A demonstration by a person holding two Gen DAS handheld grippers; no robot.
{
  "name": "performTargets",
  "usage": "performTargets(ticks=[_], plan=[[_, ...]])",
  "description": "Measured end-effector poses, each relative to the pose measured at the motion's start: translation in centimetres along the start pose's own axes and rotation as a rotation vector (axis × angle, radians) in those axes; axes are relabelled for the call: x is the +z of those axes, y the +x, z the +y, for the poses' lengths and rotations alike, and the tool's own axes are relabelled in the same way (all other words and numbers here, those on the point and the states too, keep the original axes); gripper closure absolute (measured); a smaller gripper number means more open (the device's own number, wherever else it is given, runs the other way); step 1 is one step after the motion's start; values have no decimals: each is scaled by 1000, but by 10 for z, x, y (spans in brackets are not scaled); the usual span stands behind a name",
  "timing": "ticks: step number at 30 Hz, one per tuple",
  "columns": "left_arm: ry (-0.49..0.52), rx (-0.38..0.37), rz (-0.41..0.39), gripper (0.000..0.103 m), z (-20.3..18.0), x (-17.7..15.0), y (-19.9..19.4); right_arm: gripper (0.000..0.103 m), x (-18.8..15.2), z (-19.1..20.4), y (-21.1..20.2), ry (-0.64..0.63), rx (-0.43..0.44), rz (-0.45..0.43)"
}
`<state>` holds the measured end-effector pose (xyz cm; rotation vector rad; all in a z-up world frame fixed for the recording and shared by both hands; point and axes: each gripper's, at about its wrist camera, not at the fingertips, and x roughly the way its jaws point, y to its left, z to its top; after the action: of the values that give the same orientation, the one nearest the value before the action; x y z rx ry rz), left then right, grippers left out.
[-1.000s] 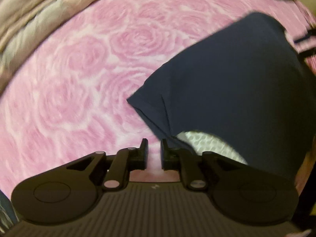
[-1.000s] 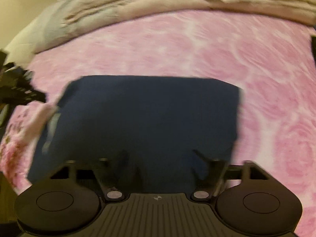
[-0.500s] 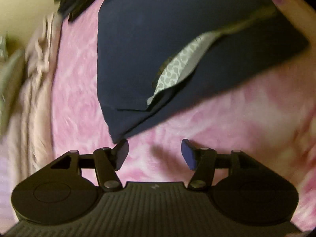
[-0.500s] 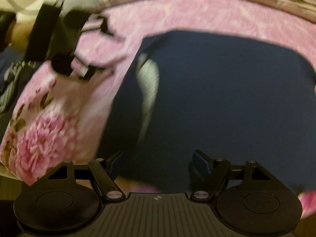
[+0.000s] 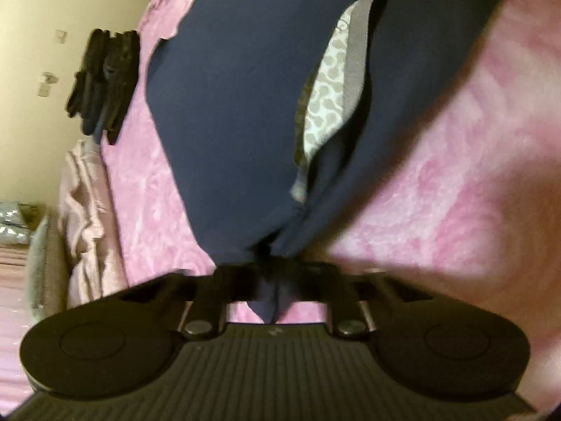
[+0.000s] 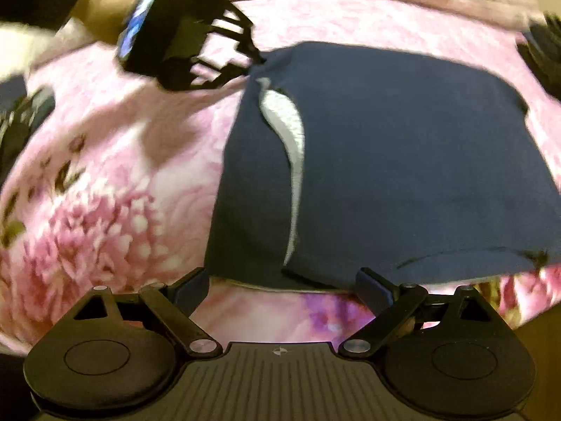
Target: Fold clothes
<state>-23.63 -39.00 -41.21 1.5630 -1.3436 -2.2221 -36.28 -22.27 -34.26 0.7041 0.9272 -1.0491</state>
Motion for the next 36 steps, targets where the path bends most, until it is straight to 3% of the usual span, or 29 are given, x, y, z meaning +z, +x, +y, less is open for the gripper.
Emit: performTargets(ticks=[3,11,19,21,24,26,28,30,32,36], plan=[[-45,-16,-14,97,10,-1,-5,10,-6,25,5,-112,-35,-28],[-227,-91,-28,97,39,-3,-13,10,-12,55,34,-266,-222,-59],[-218,-100,-41,97,37,-6,-14,11,-17,74,59,-388,-425,-75],[-223,-100,-42,97,36,-7,-12,22,-17,65,60,-388,-460,-59],[-223,-100,-38,97,34,-6,-11,28,-18,55,61,-404,-471,-41],[-223,-99,-36,97,34,-6,-12,41,-19,51,61,-418,-457,-34],[-220,-100,-34,97,35,-6,-13,72,-19,49,61,-431,-427,-33],[-212,-104,-32,97,38,-5,-15,92,-12,42,48,-392,-399,-43],[-208,-108,-32,97,44,-4,-18,98,-6,34,35,-353,-370,-53],[-214,-91,-41,97,70,4,-30,99,8,18,9,-274,-312,-74]])
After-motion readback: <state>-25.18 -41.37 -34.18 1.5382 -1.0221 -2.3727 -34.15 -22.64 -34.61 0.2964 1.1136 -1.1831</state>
